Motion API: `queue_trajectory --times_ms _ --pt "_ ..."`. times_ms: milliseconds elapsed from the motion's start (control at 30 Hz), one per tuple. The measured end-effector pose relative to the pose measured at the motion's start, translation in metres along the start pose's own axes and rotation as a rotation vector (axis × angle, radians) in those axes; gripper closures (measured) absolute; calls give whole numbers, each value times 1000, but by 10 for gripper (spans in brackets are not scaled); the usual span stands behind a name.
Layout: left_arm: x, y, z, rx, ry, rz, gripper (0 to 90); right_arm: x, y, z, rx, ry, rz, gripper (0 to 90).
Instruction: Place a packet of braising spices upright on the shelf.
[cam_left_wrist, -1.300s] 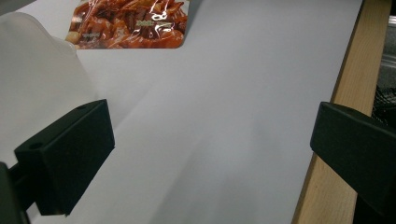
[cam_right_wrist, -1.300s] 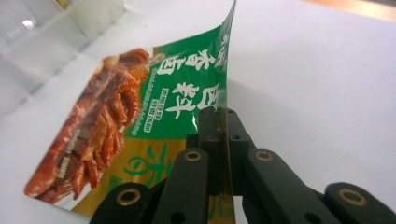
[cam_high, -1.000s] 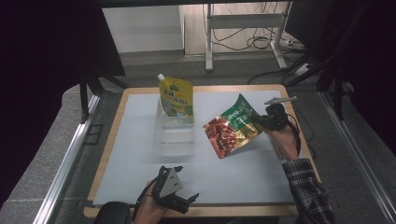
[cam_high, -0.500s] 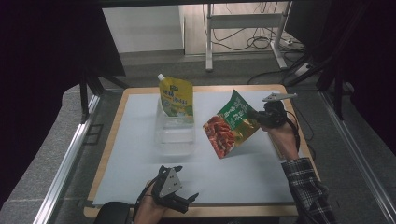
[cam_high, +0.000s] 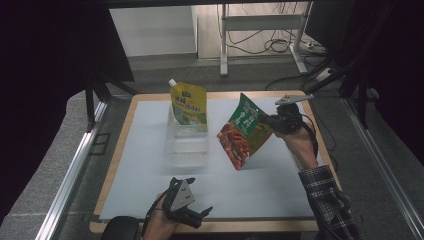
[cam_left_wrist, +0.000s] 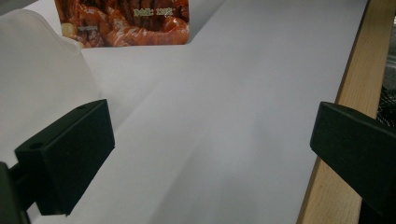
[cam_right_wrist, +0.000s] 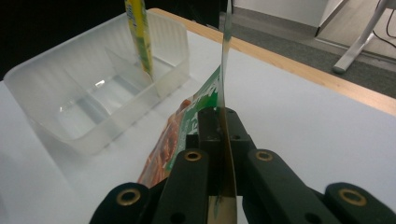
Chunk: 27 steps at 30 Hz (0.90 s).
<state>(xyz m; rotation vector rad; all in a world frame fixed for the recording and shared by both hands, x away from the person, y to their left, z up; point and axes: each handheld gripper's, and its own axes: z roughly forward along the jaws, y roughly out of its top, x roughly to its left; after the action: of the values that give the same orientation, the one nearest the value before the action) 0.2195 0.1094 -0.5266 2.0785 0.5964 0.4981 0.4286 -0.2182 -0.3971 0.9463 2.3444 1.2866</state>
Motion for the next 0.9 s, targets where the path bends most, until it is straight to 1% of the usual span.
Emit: queue_trajectory --times_ms 33,100,400,467,567,633,700,900 --pt "0 0 0 -6 -1 -6 0 2 3 0 -4 3 -2 885" --pt "0 0 0 -1 -1 1 0 7 8 -1 -4 7 -13 885" --pt "0 0 0 -4 0 0 0 23 28 -5 -17 30 -54 887" --pt "0 0 -1 -7 0 -5 0 26 32 -6 -12 26 -67 887" --pt "1 0 -1 -22 -1 -29 0 28 36 -7 -14 22 -75 888" --pt "2 0 -2 -25 2 -35 0 28 38 -8 -16 17 -75 887" --pt "2 0 -2 -30 -3 -41 0 27 40 -10 -20 14 -76 887" --pt "2 0 -2 -33 -3 -45 0 28 46 -13 -32 40 -72 888"
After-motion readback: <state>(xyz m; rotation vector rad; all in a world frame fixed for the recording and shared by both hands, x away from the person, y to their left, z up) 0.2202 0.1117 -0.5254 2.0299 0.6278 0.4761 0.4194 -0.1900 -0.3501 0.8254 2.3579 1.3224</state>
